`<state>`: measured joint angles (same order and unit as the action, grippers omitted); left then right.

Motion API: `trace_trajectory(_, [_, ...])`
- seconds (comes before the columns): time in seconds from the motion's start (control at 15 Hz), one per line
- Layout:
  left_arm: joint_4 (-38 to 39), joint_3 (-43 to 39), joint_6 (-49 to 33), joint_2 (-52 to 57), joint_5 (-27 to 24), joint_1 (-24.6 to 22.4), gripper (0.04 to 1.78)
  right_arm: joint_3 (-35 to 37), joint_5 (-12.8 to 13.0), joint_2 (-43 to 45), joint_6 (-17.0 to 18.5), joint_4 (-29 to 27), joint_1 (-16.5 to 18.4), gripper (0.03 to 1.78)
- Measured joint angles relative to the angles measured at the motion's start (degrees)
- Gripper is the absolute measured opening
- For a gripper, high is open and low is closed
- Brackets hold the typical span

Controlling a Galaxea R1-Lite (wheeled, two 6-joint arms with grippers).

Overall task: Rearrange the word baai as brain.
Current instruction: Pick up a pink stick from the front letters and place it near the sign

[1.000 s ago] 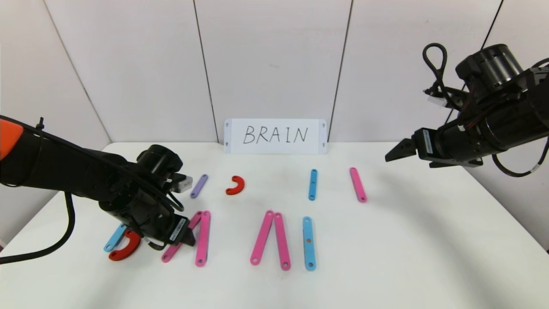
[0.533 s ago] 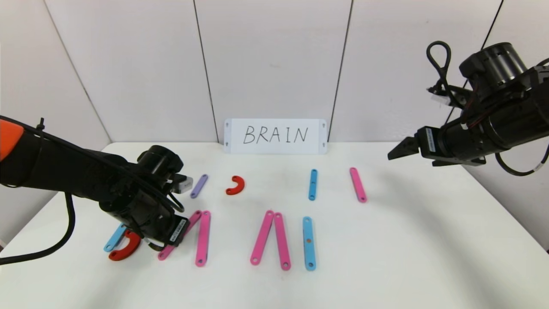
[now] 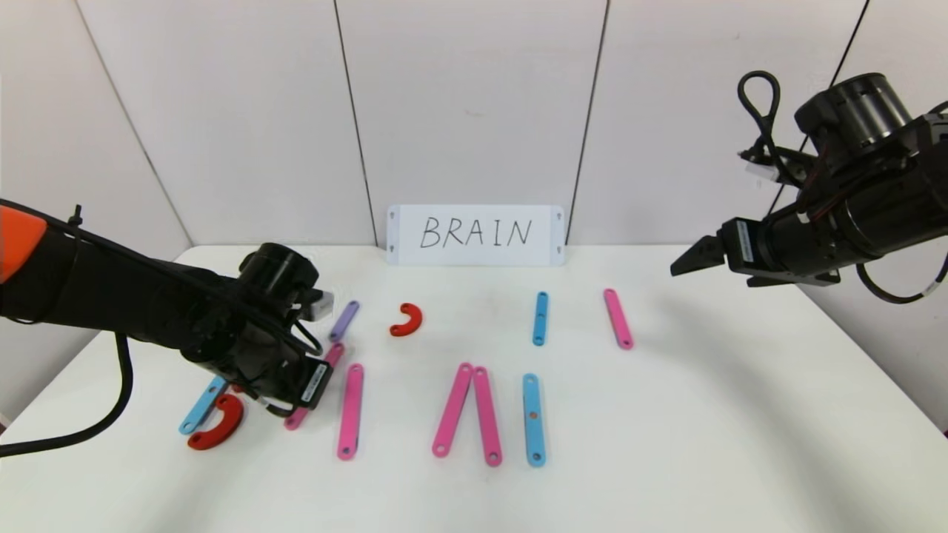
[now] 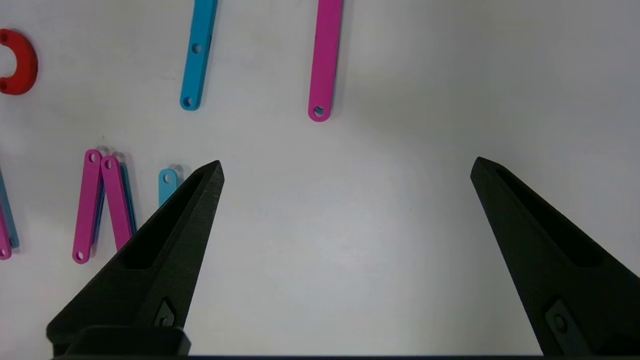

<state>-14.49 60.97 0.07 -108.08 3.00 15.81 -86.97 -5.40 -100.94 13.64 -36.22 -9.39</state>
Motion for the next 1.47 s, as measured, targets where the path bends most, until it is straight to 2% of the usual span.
trace_trajectory(0.2, [9.33, -0.28, -5.41, 0.34, 2.62, -0.02, 0.27, 0.10, 0.00, -0.16, -0.13, -0.05, -0.41, 1.73])
trace_trajectory(0.4, [15.43, 0.99, -6.72, 0.73, 6.86, -1.73, 0.27, 0.21, 0.00, -0.24, -0.22, -0.09, -0.54, 1.73])
trace_trajectory(0.8, [15.23, 10.25, -6.41, -2.47, 7.67, -9.59, 0.27, 0.23, 0.02, -0.77, -0.63, -0.09, -0.72, 1.73])
trace_trajectory(1.13, [14.29, 19.41, -6.18, -9.78, 7.63, -10.74, 0.27, 0.23, 0.63, -1.24, -0.63, -0.13, -1.16, 1.73])
trace_trajectory(1.47, [13.51, 21.37, -6.13, -13.75, 7.58, -10.56, 0.27, 0.23, 0.67, -1.35, -0.63, -0.13, -1.13, 1.73])
